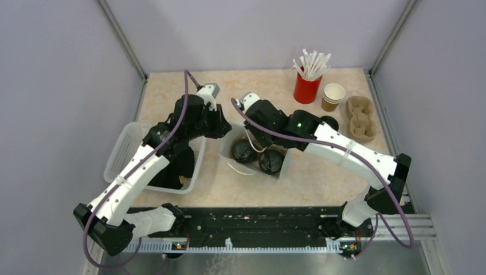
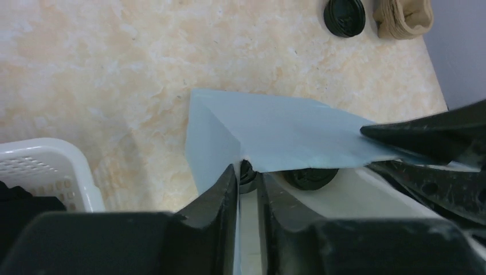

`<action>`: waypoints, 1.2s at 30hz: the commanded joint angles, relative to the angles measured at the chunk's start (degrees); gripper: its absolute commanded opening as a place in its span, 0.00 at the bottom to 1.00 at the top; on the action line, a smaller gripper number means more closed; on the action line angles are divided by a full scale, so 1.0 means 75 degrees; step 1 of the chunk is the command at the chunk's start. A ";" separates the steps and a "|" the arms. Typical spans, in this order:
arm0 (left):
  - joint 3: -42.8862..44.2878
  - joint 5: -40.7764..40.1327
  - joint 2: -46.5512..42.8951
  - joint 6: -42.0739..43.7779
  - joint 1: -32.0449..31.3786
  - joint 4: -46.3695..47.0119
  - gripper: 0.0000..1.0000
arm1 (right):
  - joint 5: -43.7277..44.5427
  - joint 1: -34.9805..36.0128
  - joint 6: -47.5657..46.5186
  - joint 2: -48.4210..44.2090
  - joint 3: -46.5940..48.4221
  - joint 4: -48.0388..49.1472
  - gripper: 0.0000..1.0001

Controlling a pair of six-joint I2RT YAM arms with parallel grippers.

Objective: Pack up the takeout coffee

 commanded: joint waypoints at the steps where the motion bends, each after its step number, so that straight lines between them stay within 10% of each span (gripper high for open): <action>1: 0.1395 -0.0245 0.0448 -0.0173 0.0023 -0.0822 0.36 | 0.0383 0.0056 0.1857 -0.0002 0.0636 -0.0458 0.15; 8: 0.2957 0.0307 0.1143 -0.0847 0.0369 -0.2843 0.85 | 0.0905 0.0057 0.2590 -0.0149 0.0767 -0.0322 0.00; 21: 0.1918 0.1822 0.0692 -0.1817 0.0648 -0.3237 0.98 | 0.1824 0.0056 0.2120 -0.0238 0.0406 0.0751 0.00; 36: 0.0875 0.1876 0.0681 -0.1869 0.0655 -0.1640 0.17 | 0.1395 0.0067 0.0105 -0.2317 -0.3022 0.5965 0.00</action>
